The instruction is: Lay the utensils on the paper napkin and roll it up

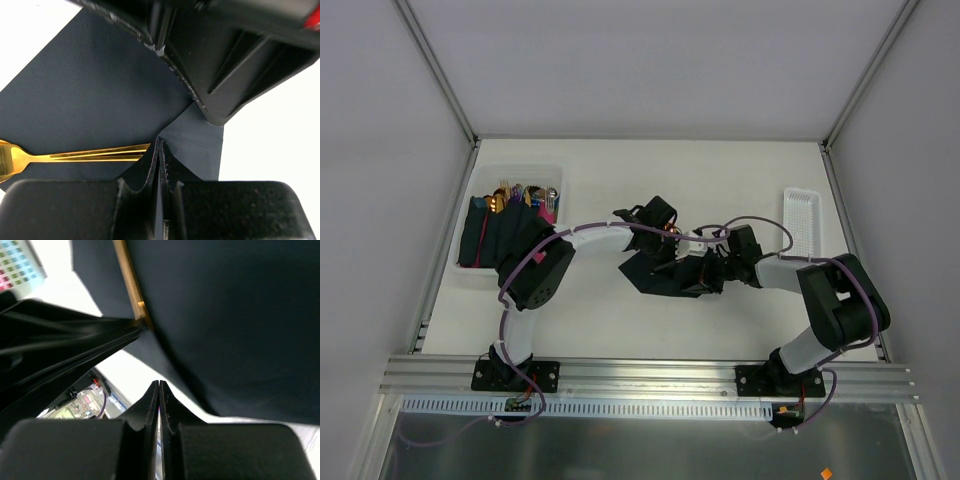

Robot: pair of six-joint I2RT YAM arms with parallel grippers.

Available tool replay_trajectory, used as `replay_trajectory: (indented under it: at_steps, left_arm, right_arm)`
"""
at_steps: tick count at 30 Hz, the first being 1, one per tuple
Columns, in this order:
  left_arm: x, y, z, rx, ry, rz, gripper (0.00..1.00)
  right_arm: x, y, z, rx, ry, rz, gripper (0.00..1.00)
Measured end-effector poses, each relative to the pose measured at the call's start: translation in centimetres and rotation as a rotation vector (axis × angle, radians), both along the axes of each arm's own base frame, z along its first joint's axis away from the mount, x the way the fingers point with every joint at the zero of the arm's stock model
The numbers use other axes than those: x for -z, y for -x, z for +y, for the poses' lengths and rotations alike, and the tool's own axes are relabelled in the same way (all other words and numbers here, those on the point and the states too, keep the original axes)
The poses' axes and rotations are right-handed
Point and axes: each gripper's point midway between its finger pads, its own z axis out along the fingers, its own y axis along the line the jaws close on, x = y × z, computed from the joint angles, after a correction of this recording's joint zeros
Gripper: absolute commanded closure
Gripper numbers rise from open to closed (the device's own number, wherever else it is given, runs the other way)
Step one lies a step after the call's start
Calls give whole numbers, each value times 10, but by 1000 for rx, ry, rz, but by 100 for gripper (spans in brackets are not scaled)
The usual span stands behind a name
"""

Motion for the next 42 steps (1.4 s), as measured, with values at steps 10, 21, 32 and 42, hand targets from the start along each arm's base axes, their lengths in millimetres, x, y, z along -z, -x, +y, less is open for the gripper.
replay_trajectory:
  at_steps: [10,21,32,42]
  left_arm:
    - [-2,-4,2,-25,3,14,94]
    - [-29,-26,27,-217,37,96,66]
    - [-63,24,27,-248,120,467,76]
    - [-13,46,23,-359,-18,822,80]
  right_arm:
    - [21,0,-1,23,29,58,99]
    - [21,-2,1,38,14,70,100]
    - [21,-3,2,42,11,76,100]
    - [21,-4,4,37,3,87,100]
